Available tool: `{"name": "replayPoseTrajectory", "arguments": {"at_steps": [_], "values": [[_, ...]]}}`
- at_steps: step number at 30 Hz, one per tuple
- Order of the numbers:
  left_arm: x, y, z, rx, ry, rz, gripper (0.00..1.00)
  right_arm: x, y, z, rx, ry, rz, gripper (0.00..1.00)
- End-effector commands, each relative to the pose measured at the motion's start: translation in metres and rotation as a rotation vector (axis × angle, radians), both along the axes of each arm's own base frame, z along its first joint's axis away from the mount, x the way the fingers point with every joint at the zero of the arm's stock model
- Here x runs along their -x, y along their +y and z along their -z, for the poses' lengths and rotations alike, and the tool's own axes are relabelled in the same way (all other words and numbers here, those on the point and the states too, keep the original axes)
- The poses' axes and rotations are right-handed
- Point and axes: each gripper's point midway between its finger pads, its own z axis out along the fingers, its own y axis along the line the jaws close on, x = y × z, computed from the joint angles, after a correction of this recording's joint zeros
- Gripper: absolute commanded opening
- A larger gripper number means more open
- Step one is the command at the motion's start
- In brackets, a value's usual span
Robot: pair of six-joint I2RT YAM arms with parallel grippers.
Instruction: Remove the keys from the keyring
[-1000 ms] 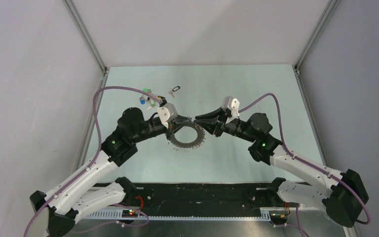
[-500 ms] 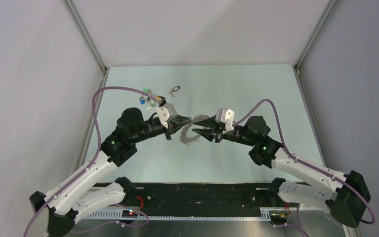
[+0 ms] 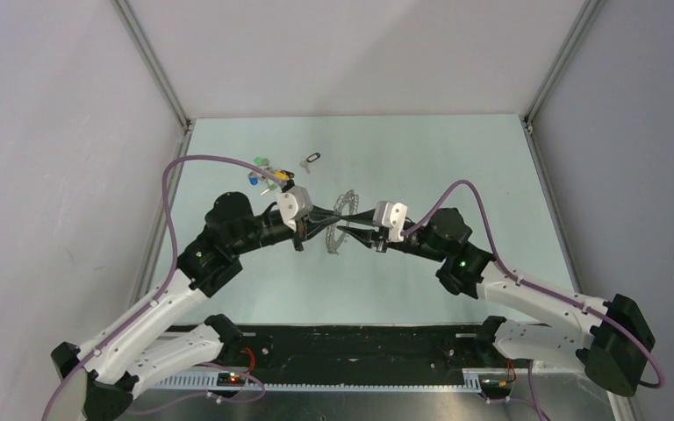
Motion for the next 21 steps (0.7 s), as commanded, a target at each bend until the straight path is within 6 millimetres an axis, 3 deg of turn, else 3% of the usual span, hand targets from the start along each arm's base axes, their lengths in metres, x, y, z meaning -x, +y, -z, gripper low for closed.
{"name": "replayPoseTrajectory", "arguments": {"at_steps": [1, 12, 21], "values": [[0.009, -0.001, -0.019, 0.043, -0.068, 0.043, 0.00, -0.008, -0.004, -0.019, -0.053, -0.056, 0.052, 0.27], [0.015, -0.002, -0.017, 0.029, -0.085, 0.077, 0.00, -0.006, -0.015, -0.017, -0.010, -0.079, 0.081, 0.31], [0.017, -0.003, -0.017, 0.028, -0.076, 0.097, 0.00, 0.000, -0.008, -0.022, -0.031, -0.101, 0.032, 0.36]]}}
